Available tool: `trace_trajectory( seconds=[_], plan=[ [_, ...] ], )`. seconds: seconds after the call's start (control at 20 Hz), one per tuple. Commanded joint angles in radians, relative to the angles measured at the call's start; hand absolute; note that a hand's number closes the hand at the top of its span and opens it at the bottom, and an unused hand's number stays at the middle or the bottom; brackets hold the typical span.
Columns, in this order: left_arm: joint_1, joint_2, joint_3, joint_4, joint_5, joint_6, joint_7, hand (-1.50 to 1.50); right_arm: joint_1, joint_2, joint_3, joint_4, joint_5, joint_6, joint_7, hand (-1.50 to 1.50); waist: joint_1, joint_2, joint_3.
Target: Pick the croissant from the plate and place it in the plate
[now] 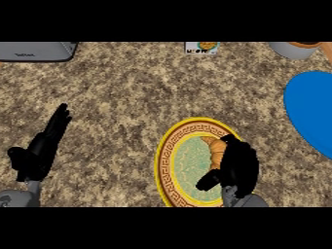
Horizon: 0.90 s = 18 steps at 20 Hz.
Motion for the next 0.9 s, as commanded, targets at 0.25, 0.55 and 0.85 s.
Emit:
trace_trajectory(
  seconds=[0.25,0.55,0.85],
  plan=[
    [0.013,-0.009,0.044,-0.009,-0.003,-0.002,0.007,0.0,0.208,-0.237,-0.065,-0.175,0.017,-0.025,-0.101,1.5,-0.034,0.006,0.012],
    [0.069,0.013,0.079,0.003,0.009,0.015,-0.002,0.0,0.351,-0.527,-0.398,-0.182,-0.226,-0.121,-0.39,1.5,-0.118,-0.008,0.019],
    [0.075,0.001,0.075,0.007,-0.002,0.014,-0.03,0.0,0.485,-0.698,-0.666,-0.19,-0.543,-0.165,-0.739,1.5,-0.107,-0.004,0.016]
  ],
)
